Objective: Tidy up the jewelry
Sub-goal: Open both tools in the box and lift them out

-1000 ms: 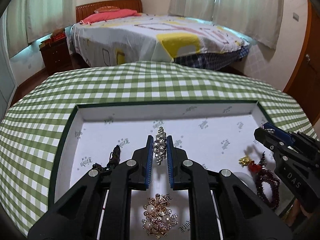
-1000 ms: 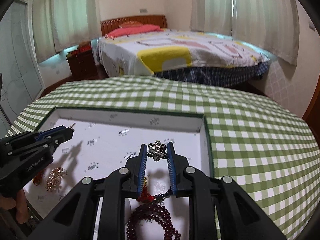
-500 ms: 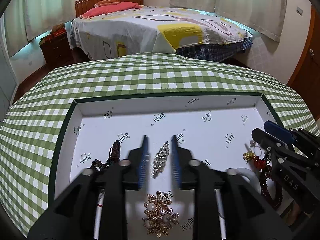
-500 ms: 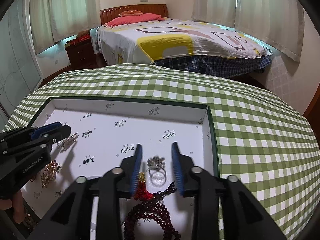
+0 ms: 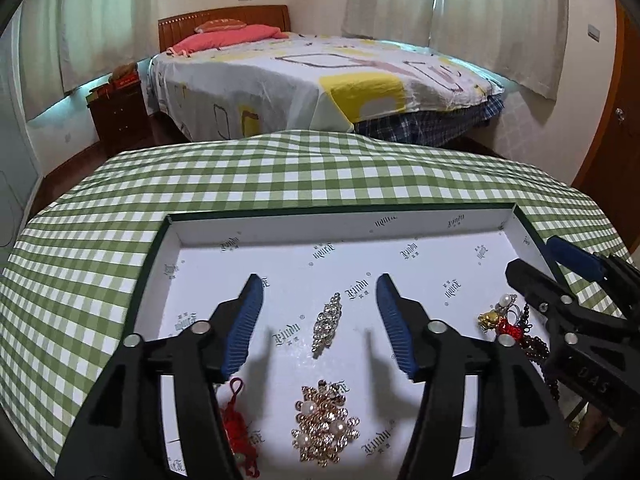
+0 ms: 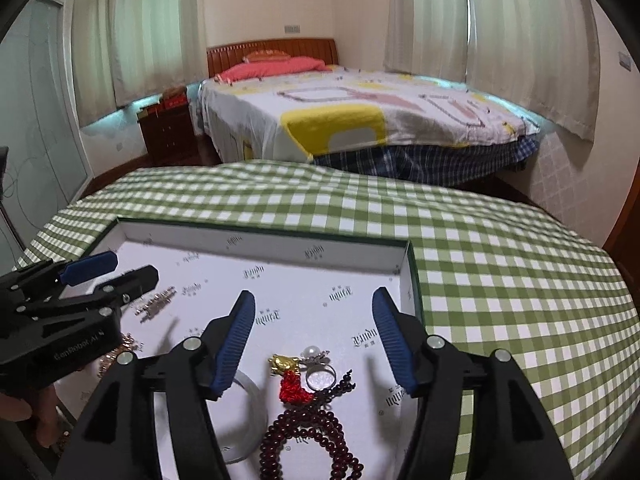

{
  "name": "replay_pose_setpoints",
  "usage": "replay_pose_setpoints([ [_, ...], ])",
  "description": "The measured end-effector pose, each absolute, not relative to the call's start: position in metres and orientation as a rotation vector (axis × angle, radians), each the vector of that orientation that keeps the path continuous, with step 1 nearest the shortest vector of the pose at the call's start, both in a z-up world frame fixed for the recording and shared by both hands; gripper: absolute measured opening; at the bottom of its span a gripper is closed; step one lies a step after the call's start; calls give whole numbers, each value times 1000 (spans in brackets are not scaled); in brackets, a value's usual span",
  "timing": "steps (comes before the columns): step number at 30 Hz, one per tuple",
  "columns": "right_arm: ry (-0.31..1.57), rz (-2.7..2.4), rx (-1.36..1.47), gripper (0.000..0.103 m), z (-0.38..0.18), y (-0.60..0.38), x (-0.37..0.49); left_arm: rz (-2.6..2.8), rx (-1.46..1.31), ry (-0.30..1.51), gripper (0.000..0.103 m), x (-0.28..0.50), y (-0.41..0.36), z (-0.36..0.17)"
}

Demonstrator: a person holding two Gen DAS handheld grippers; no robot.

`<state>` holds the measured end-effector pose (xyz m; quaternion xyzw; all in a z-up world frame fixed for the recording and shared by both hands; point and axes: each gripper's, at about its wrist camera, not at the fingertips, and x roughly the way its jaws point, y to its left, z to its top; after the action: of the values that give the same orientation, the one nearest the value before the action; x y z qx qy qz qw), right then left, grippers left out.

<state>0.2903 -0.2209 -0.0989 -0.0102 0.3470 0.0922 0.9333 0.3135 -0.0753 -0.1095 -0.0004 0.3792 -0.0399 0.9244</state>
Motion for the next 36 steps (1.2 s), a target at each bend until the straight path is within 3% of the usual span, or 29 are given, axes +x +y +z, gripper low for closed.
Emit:
replay_pose_setpoints([
  [18,617,184,0,67,-64,-218,237,-90,-28,619,76,245,-63,-62],
  [36,564,171,14,67,-50,-217,170,-27,-74,517,77,169,-26,-36],
])
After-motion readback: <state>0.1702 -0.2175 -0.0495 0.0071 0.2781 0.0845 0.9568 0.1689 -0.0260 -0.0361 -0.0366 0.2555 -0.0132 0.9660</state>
